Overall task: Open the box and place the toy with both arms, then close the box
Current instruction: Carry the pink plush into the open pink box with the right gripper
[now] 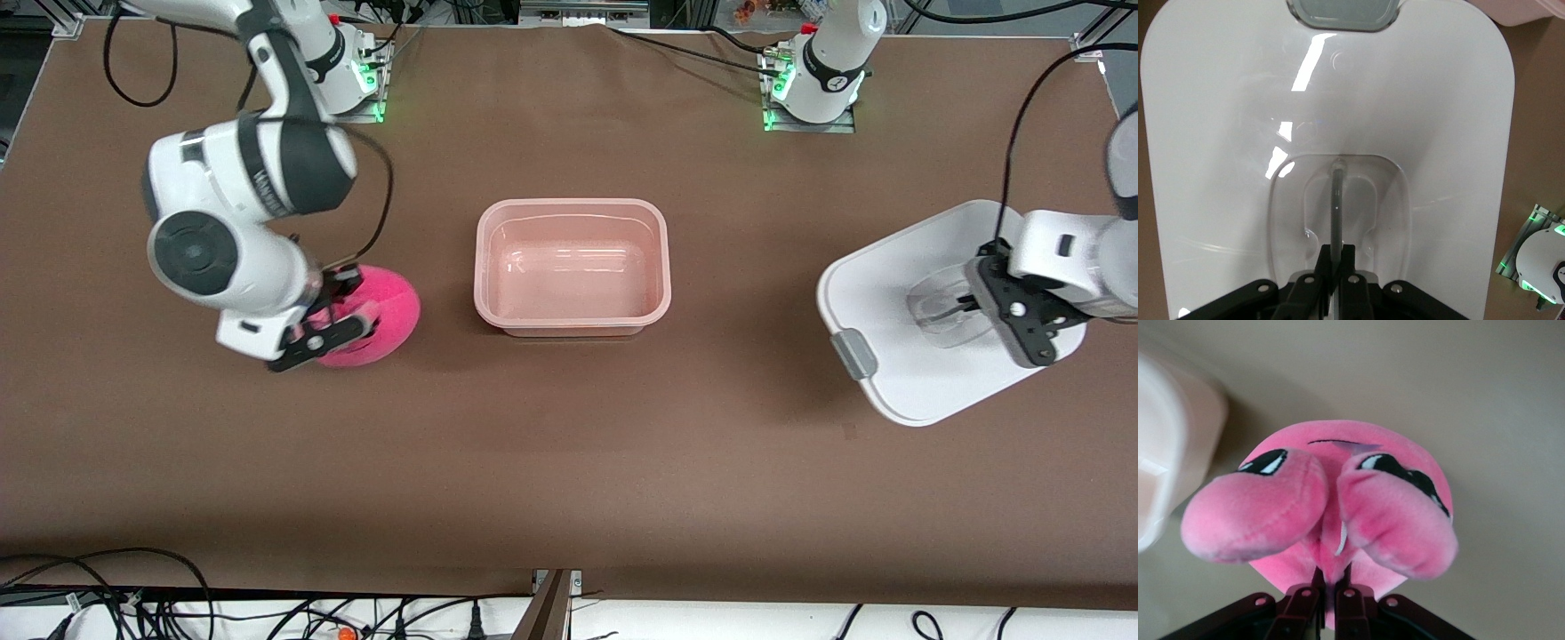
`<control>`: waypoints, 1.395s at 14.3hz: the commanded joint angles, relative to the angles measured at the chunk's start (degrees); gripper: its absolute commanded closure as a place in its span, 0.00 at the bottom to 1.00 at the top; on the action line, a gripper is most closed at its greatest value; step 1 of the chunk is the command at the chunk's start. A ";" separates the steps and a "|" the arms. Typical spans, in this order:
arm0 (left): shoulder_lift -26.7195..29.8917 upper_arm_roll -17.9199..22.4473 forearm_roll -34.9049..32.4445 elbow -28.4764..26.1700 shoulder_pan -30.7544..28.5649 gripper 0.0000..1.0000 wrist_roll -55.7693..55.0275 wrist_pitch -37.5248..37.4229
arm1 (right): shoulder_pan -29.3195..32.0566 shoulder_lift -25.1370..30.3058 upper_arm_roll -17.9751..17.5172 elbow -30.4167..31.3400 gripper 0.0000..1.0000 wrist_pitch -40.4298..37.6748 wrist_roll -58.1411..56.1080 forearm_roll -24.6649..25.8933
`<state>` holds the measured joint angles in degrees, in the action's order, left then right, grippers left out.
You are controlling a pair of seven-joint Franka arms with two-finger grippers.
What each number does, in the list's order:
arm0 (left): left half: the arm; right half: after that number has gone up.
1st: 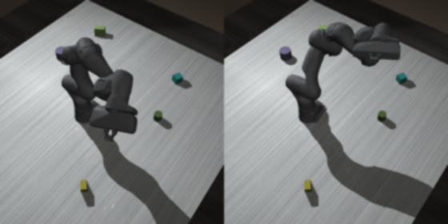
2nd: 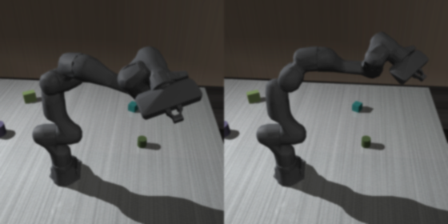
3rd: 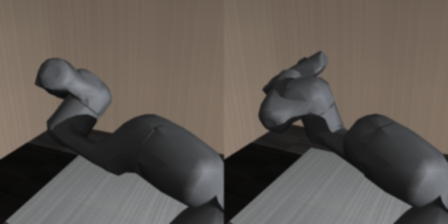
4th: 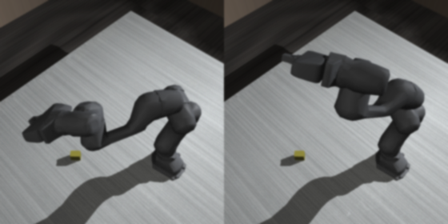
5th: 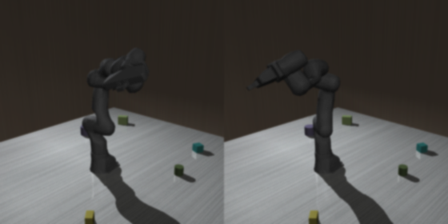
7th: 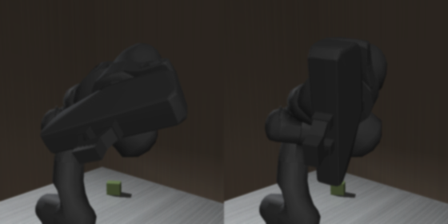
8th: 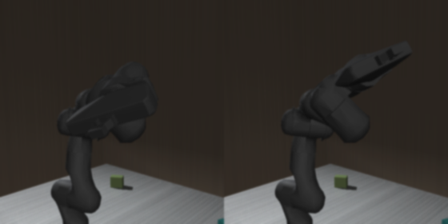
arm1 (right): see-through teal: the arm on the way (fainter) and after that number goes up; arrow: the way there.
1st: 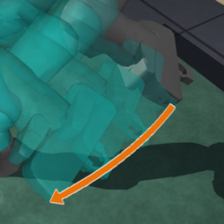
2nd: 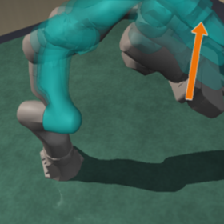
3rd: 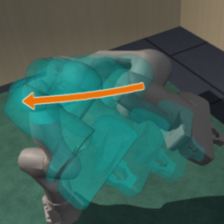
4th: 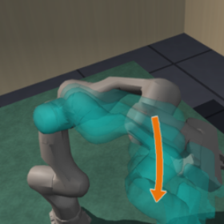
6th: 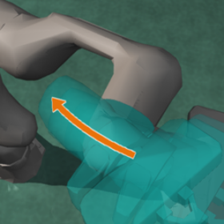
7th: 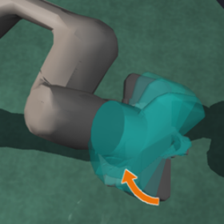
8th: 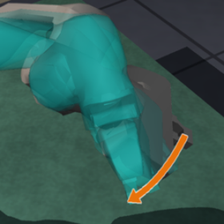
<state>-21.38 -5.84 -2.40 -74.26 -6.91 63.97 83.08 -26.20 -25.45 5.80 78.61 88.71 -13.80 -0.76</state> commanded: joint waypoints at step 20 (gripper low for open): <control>-0.94 -0.93 -0.85 -0.36 -6.72 1.00 6.52 -2.22 | -27.85 -16.64 0.62 -17.61 1.00 -3.28 -19.60 8.41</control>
<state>-22.53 -6.33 -2.48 -74.79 -13.50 69.27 81.93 -53.57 -39.91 5.76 63.49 85.34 -32.52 6.81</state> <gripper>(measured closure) 0.930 0.934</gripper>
